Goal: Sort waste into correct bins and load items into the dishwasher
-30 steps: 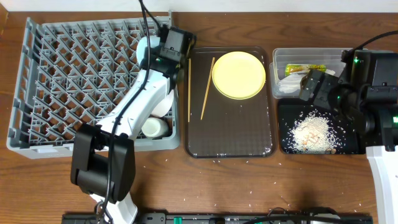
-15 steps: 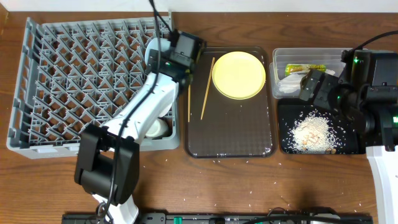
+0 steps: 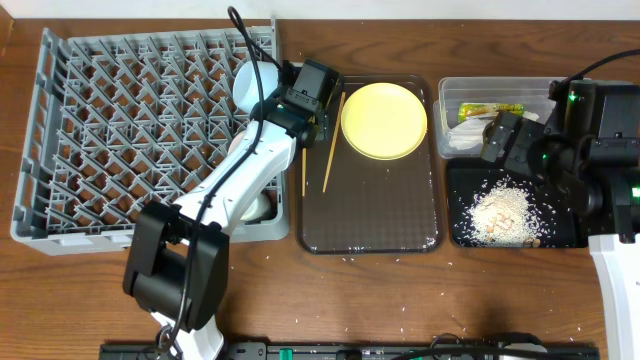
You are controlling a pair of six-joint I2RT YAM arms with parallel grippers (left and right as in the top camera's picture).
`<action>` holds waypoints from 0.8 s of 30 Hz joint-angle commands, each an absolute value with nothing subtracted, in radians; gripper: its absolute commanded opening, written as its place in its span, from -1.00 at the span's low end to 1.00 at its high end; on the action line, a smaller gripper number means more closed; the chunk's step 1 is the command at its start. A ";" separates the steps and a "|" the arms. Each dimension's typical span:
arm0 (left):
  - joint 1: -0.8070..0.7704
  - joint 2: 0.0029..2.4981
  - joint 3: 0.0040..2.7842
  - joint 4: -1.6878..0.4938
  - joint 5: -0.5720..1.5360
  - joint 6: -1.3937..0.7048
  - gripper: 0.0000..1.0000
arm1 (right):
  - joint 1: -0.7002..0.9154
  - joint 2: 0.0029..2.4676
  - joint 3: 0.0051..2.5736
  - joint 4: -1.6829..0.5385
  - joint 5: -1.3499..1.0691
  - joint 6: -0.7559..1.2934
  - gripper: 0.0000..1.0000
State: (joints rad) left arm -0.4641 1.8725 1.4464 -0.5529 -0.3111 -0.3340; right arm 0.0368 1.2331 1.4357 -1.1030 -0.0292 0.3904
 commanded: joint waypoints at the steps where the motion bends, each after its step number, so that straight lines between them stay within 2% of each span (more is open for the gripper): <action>1: -0.459 1.925 1.443 -0.551 -0.299 -0.364 0.60 | 0.027 1.232 1.436 -1.103 -0.023 0.400 0.99; 11: -0.437 1.976 1.443 -0.553 -0.263 -0.402 0.60 | 0.027 1.232 1.436 -1.103 -0.023 0.400 0.99; 24: -0.438 1.976 1.443 -0.693 -0.190 -0.402 0.58 | 0.027 1.231 1.436 -1.103 -0.023 0.400 0.99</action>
State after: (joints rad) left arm -0.4423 1.9560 1.4605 -0.6460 -0.2348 -0.3737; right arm 0.0368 1.2331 1.4357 -1.1030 -0.0292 0.3908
